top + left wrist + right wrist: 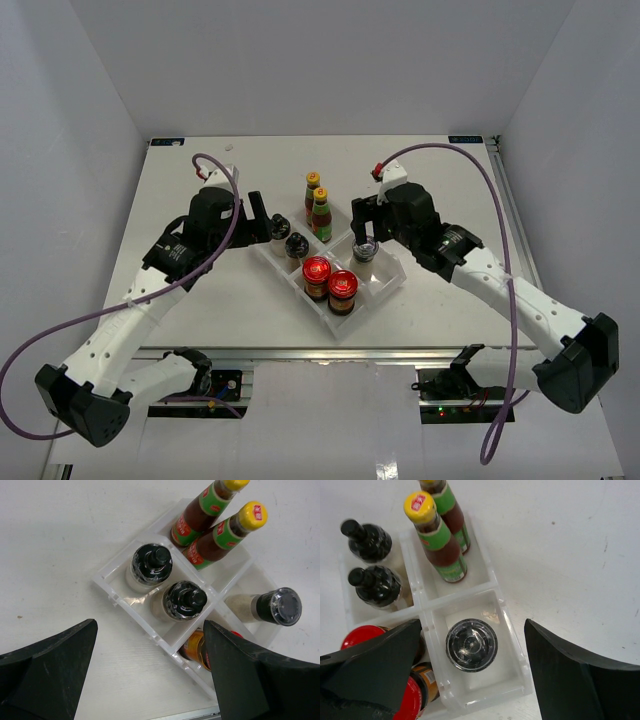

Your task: Organize the condiment bottles

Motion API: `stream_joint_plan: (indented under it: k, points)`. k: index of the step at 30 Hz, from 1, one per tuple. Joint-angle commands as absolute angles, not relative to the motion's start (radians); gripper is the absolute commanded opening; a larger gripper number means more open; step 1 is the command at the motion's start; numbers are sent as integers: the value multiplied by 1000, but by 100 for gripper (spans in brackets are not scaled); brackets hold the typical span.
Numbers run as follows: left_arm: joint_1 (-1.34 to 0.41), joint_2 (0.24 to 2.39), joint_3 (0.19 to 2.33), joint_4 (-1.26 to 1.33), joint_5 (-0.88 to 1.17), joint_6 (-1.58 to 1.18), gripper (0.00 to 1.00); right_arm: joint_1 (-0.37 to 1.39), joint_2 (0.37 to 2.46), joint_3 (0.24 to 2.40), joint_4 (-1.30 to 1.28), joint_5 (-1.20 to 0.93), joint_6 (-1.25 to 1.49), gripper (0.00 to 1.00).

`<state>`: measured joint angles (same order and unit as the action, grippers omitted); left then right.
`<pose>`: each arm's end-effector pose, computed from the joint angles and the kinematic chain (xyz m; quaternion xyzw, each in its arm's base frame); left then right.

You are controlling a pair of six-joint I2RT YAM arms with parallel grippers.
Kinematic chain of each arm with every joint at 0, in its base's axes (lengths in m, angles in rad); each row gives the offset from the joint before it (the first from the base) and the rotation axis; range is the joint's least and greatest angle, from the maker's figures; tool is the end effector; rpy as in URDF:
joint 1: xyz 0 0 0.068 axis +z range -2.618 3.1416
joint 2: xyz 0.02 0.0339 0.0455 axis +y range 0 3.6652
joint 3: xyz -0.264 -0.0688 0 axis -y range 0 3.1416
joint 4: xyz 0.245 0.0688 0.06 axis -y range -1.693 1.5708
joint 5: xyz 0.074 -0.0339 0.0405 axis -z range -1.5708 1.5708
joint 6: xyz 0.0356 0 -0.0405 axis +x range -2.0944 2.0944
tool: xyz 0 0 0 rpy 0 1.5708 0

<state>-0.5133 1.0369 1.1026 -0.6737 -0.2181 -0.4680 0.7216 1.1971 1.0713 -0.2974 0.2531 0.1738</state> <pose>0.1915 -0.0991 0.3546 -0.0304 0.8820 -0.1318 0.4514 0.2109 0.1737 0.3435 -0.1594 0.8206 0.1376 0.5313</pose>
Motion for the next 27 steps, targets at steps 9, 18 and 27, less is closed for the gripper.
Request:
stream_joint_plan:
  k: [9,18,27]
  points:
    - [-511,962,1138,-570,-53,-425,98,724,998,1151,-397,386,239,90]
    - [-510,876,1108,-541,-47,-433,98,723,943,1127,-448,519,239,90]
    - [-511,868,1101,-554,-44,-443,98,719,910,1128,-464,541,237,90]
